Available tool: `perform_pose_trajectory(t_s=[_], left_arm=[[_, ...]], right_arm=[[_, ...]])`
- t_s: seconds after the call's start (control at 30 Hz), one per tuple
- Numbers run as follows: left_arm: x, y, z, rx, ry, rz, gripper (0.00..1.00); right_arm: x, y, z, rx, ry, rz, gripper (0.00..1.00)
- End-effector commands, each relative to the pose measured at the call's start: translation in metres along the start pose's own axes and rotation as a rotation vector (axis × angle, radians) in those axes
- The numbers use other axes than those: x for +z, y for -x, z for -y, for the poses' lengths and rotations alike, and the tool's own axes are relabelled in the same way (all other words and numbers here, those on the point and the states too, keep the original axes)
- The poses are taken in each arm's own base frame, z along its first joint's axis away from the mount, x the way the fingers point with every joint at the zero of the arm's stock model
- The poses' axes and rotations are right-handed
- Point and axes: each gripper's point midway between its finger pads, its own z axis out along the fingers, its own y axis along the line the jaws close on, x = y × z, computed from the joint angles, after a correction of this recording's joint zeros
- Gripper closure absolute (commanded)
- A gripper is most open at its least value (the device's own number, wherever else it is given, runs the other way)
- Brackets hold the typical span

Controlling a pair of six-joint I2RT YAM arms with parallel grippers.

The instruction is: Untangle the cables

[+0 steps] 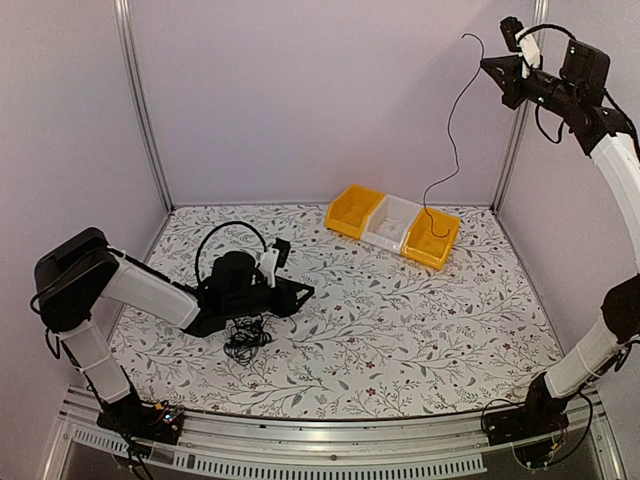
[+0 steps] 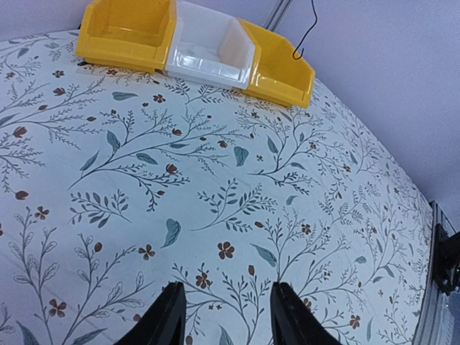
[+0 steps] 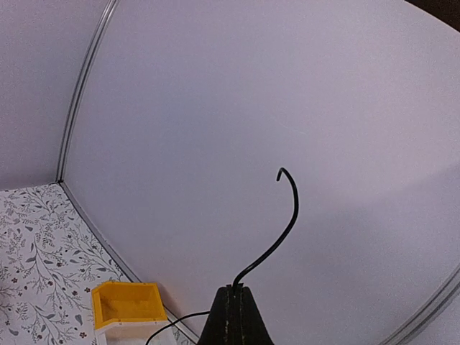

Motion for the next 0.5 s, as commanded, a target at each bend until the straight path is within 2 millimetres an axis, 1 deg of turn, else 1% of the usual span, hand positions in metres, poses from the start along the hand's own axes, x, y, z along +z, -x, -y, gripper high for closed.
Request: perform_pose_trajectory(t_s=[0.0, 0.07, 0.13, 0.27, 0.3, 0.47], left_arm=[[0.005, -0.009, 0.004, 0.000, -0.013, -0.026, 0.60], [0.006, -0.010, 0.004, -0.005, -0.016, -0.029, 0.60], [0.007, -0.012, 0.004, -0.010, -0.017, -0.032, 0.60], [0.008, -0.016, 0.002, -0.011, -0.015, -0.041, 0.60], [0.008, -0.017, 0.002, -0.012, -0.013, -0.043, 0.60], [0.009, -0.022, -0.001, -0.013, -0.009, -0.056, 0.60]], right_arm=[[0.005, -0.009, 0.024, 0.000, -0.055, 0.006, 1.00], [0.011, -0.029, 0.026, 0.022, -0.049, -0.021, 1.00], [0.018, -0.053, 0.023, 0.046, -0.034, -0.059, 1.00], [0.027, -0.101, 0.009, 0.082, 0.002, -0.129, 1.00], [0.028, -0.116, 0.002, 0.097, 0.019, -0.152, 1.00], [0.028, -0.156, -0.016, 0.140, 0.045, -0.211, 1.00]])
